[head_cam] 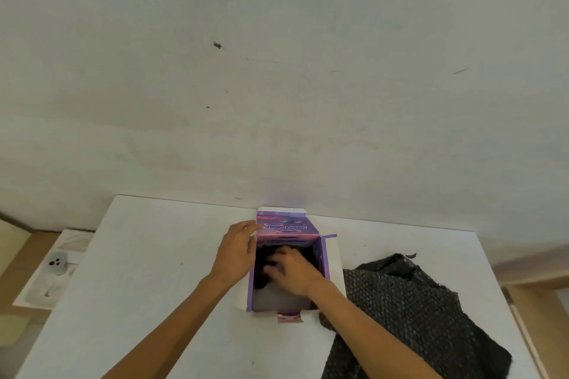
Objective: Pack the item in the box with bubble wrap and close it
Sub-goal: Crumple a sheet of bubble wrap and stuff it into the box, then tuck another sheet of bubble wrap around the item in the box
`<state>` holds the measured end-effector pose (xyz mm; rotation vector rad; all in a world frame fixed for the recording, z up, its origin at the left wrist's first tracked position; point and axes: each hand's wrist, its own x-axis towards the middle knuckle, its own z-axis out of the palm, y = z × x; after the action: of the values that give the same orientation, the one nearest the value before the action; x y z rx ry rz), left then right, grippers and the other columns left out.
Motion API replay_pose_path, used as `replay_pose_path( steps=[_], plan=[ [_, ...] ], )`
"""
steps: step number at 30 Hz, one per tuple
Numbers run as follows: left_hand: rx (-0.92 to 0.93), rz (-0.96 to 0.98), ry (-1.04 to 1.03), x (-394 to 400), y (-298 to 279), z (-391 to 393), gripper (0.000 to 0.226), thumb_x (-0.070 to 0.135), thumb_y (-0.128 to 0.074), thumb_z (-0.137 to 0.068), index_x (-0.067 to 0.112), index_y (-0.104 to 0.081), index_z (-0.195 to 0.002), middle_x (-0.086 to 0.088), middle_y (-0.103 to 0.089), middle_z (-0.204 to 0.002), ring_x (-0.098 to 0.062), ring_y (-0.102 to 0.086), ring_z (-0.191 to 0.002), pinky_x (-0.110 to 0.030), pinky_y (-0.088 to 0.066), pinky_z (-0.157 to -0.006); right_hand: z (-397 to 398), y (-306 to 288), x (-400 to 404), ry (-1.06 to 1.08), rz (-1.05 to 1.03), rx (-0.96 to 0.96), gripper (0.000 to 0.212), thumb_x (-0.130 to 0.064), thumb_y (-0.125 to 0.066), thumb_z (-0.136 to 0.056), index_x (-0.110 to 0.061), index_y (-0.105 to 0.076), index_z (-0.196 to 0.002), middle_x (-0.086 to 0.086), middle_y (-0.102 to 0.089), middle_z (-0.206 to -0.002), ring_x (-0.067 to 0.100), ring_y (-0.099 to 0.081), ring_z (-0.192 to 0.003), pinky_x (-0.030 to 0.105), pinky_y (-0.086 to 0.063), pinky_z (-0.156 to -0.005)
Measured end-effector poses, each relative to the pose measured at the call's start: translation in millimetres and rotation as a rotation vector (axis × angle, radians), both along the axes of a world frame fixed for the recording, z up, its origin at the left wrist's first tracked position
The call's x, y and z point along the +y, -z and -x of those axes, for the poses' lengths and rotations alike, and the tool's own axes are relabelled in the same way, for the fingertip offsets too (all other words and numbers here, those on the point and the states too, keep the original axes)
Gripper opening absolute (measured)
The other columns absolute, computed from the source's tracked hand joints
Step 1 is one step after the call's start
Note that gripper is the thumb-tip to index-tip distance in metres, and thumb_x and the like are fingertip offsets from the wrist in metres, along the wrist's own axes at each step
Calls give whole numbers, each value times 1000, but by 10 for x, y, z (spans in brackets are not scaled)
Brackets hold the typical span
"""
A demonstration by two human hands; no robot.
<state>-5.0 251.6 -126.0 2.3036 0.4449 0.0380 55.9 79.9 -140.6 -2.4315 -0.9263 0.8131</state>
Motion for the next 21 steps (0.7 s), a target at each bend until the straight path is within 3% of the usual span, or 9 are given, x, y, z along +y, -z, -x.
replay_pose_path(
  steps=[2, 6, 12, 15, 18, 21],
  plan=[
    [-91, 8, -15, -93, -90, 24, 35, 16, -59, -99, 20, -58, -133, -5, -57, -137, -20, -52, -126, -30, -44, -104, -37, -178, -154, 240, -163, 22, 28, -30, -56, -101, -19, -67, -124, 1, -62, -129, 14, -56, -118, 33, -44, -108],
    [-174, 40, 70, -389, -252, 55, 25, 19, -56, -100, 26, -63, -123, 6, -63, -124, -10, -57, -113, -24, -47, -96, 59, -434, -674, 565, -364, 22, 19, -25, -59, -99, -19, -71, -114, -4, -73, -106, 2, -66, -95, 11, -50, -82],
    [-183, 187, 302, -1290, -252, 148, 22, 11, -58, -96, 23, -71, -110, 14, -71, -105, 0, -64, -97, -22, -52, -88, 546, -410, -1743, 827, -259, -56, 17, -30, -60, -98, -23, -70, -110, -12, -69, -98, 4, -66, -94, 19, -52, -82],
    [-134, 267, 375, -1852, -97, 323, 19, 12, -63, -94, 22, -72, -106, 13, -71, -100, 1, -66, -92, -26, -55, -83, 935, -164, -2255, 719, 70, -164, 40, -43, -62, -94, -22, -61, -128, -3, -59, -121, 18, -53, -120, 28, -49, -93],
    [16, 222, 468, -2267, 109, 481, 28, 16, -65, -94, 23, -64, -120, 7, -62, -117, -12, -60, -111, -31, -52, -94, 1209, 89, -2598, 510, 377, -127, 68, -51, -62, -90, -23, -38, -148, 5, -29, -155, 30, -20, -147, 48, -30, -116],
    [108, 29, 559, -2468, 239, 540, 59, 32, -66, -93, 22, -43, -146, -1, -38, -152, -22, -33, -141, -38, -35, -115, 1272, 176, -2781, 486, 365, -218, 42, -35, -54, -100, -21, -50, -139, 0, -32, -158, 23, -14, -152, 43, -18, -122]
  ],
)
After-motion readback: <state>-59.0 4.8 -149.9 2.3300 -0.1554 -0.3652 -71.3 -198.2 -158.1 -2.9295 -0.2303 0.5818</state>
